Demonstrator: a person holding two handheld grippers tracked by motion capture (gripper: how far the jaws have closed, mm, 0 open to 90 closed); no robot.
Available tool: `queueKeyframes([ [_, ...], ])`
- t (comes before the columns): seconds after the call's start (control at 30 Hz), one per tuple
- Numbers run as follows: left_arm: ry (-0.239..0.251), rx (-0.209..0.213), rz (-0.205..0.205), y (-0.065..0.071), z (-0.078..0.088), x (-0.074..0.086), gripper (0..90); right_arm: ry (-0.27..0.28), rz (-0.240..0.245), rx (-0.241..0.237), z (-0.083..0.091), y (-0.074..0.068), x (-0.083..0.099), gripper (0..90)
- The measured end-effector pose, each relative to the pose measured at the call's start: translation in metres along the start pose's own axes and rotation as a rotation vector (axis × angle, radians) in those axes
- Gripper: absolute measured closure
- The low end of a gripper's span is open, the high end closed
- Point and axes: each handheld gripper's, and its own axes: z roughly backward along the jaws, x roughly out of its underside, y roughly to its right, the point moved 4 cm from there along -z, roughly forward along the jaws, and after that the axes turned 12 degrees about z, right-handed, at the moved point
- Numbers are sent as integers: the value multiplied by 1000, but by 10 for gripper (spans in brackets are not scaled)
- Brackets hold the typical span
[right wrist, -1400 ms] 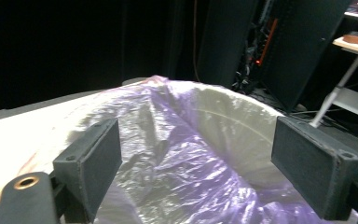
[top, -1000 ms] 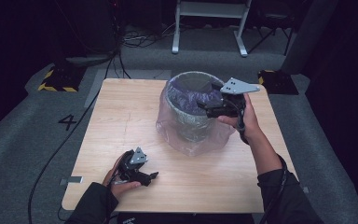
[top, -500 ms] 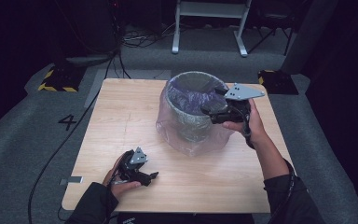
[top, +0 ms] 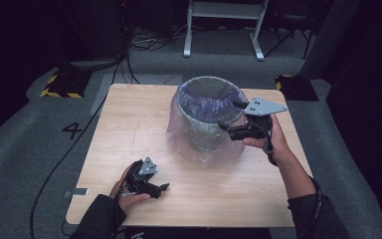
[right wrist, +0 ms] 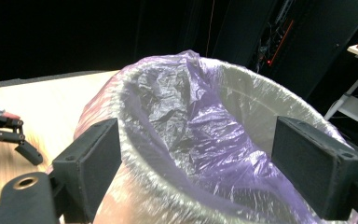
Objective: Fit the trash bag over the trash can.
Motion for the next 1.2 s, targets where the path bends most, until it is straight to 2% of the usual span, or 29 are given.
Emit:
queueKeyframes([
  [0.23, -1, 1, 0, 0, 0, 0, 147, -21, 28, 0, 8, -6, 6, 156],
  [0.4, -1, 1, 0, 0, 0, 0, 146, -18, 31, 0, 13, -9, 10, 156],
  [0.5, -1, 1, 0, 0, 0, 0, 146, -14, 31, -24, 17, -13, 12, 157],
  [0.97, -1, 1, 0, 0, 0, 0, 146, -28, 50, -49, 26, -27, 24, 156],
  [1.2, 0, 2, 0, 0, 0, 0, 146, -48, 54, -45, 31, -29, 34, 156],
])
